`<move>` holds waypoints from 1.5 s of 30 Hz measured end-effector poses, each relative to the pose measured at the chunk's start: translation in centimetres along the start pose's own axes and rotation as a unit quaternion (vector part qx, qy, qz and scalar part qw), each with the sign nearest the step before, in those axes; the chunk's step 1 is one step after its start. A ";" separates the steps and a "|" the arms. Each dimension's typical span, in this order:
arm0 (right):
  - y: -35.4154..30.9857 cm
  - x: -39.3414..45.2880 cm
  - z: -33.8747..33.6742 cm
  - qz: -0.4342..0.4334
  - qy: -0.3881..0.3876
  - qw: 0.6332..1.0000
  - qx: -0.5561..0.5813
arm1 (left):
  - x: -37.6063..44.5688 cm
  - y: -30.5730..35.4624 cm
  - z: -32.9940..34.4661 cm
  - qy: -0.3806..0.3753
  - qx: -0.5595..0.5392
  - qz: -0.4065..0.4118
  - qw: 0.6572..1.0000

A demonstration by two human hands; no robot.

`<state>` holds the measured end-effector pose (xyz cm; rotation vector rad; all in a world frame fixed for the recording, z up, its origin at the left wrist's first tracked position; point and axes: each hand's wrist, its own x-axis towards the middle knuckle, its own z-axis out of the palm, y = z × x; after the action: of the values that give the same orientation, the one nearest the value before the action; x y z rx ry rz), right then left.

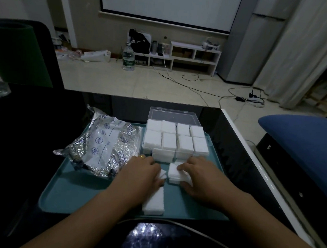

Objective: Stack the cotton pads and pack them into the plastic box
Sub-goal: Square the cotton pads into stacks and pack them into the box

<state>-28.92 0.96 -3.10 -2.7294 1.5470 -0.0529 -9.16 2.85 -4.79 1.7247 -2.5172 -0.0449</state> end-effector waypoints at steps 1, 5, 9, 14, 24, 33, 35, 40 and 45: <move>0.1 -0.3 -0.4 0.005 -0.003 1.000 0.030 | 0.1 0.0 -0.1 0.004 -0.015 0.010 1.000; 1.3 -0.8 -2.2 0.063 0.077 0.981 0.167 | 0.9 -0.6 -0.5 0.102 -0.076 0.039 0.991; 3.5 -0.4 -3.5 0.161 0.127 0.962 0.182 | 1.7 -1.4 -0.6 0.169 -0.039 0.017 0.985; 5.1 -0.2 -3.3 0.220 0.139 0.950 0.173 | 1.6 -1.0 -0.1 0.134 -0.026 0.063 0.989; 3.0 -0.7 -2.3 0.137 -0.057 0.981 0.122 | 0.5 -0.3 1.2 0.097 -0.060 0.113 0.987; 2.0 -0.9 -0.8 0.090 -0.132 0.985 0.065 | 0.5 -0.7 0.8 0.042 -0.013 0.090 0.995; 2.3 -0.9 -0.7 0.099 -0.119 0.985 0.074 | 0.6 -1.1 1.0 0.037 -0.015 0.089 0.995; 2.6 -0.5 -0.1 0.125 -0.032 0.987 0.100 | 0.8 -1.3 1.5 0.062 -0.019 0.083 0.994; 2.2 0.4 0.8 0.154 -0.004 0.984 0.091 | 0.6 -0.8 1.1 0.043 -0.033 0.083 0.995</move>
<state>-30.57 -0.57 -3.94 -2.3236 1.8417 -0.1732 -8.72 1.94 -5.92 1.4570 -2.5546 -0.0420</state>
